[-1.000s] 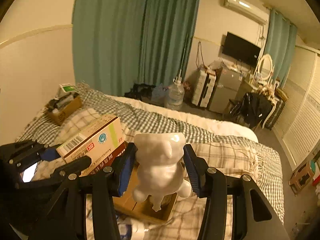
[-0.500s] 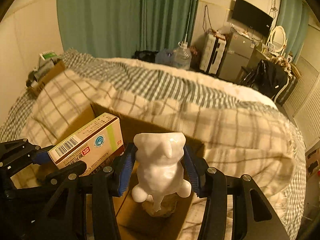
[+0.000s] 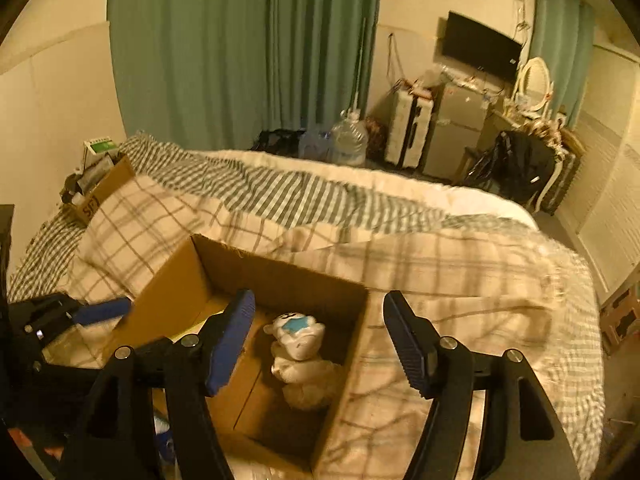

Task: Organize objects
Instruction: 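Lower the medicine box and figurine into the box and release both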

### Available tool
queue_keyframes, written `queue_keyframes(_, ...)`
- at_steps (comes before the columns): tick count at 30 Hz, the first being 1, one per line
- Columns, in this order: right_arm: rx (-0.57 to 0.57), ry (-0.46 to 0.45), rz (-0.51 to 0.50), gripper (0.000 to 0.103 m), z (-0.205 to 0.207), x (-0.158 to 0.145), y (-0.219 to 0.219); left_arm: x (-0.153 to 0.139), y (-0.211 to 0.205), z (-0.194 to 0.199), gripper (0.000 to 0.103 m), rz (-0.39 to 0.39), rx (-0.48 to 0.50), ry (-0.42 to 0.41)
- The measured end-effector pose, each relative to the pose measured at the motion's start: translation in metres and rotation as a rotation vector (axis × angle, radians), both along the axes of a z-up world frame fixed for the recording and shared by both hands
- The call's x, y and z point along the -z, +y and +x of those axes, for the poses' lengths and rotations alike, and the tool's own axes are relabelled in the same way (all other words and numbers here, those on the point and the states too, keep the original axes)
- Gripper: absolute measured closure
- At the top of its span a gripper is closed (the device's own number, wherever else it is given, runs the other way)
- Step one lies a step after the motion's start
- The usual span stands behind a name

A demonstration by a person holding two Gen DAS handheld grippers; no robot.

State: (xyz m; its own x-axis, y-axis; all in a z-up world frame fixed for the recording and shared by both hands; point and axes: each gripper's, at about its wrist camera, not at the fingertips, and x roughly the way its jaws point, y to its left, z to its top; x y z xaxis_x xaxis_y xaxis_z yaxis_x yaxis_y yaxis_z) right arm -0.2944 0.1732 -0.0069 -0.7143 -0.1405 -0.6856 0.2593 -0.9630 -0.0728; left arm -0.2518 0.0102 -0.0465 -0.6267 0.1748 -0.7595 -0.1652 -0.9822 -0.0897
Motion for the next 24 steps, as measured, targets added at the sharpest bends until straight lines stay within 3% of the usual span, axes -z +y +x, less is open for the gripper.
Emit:
queue_keyframes(5, 0.012, 0.044, 0.037, 0.036, 0.043, -0.029, 0.009, -0.033, -0.012, 0.029, 0.02, -0.032, -0.039, 0.061)
queue_keyframes(7, 0.0, 0.034, 0.048, 0.036, 0.065, -0.029, 0.011, -0.039, -0.017, 0.045, 0.011, -0.04, -0.046, 0.085)
queue_keyframes(10, -0.012, 0.01, 0.076, 0.036, 0.091, -0.016, 0.012, -0.039, -0.017, 0.068, 0.008, -0.08, -0.048, 0.108)
queue_keyframes(17, -0.03, -0.096, 0.097, 0.036, 0.131, 0.047, 0.005, 0.004, -0.018, 0.11, 0.0, -0.111, -0.084, 0.097)
queue_keyframes(24, -0.018, -0.194, 0.088, 0.036, 0.133, 0.102, -0.005, 0.059, -0.021, 0.129, 0.0, -0.129, -0.151, 0.064)
